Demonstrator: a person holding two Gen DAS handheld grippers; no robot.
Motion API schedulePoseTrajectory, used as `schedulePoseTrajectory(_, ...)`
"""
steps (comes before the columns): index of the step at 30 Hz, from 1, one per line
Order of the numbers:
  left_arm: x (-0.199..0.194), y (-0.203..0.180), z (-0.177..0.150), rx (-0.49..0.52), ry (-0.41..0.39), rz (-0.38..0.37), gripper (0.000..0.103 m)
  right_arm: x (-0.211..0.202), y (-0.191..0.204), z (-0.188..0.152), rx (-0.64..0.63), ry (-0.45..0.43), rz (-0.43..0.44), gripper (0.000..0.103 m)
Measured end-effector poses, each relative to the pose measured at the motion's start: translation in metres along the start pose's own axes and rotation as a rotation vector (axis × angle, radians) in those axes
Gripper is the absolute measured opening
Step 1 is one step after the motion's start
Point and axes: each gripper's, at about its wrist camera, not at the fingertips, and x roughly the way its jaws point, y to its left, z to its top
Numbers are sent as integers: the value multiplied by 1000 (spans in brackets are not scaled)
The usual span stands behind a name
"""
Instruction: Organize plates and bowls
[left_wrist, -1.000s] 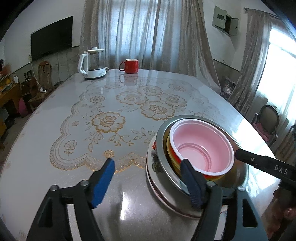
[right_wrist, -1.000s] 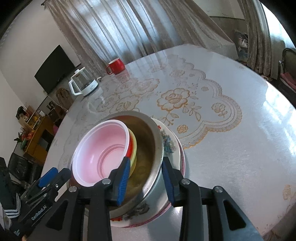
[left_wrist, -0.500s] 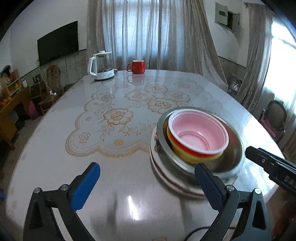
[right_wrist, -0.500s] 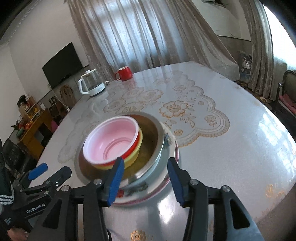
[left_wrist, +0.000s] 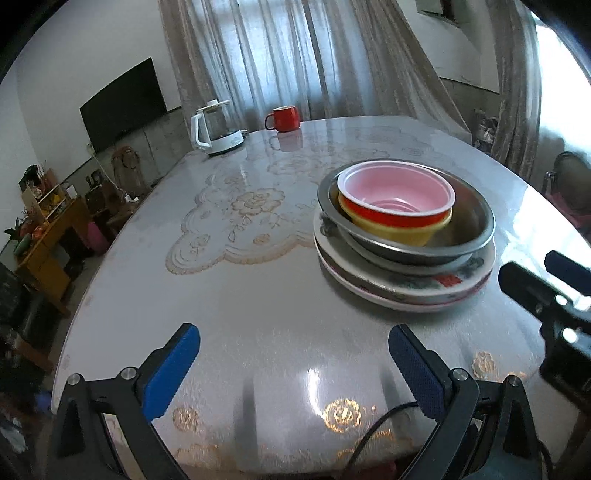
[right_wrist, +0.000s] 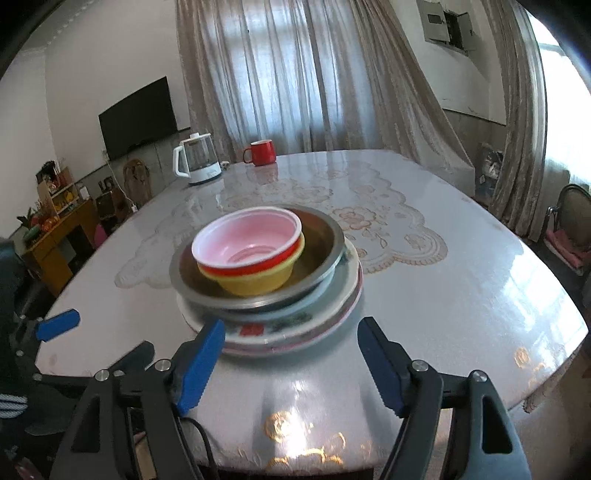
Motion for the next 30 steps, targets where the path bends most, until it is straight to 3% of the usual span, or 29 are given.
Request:
schedulePoseTrajectory(14, -16, 15, -13, -118, -26, -12, 103, -8, 6, -30, -4, 5, -50, 76)
schedulePoseTrajectory(30, -14, 21, -15, -135, -19, -8, 103, -7, 3, -29, 14, 12, -51, 76)
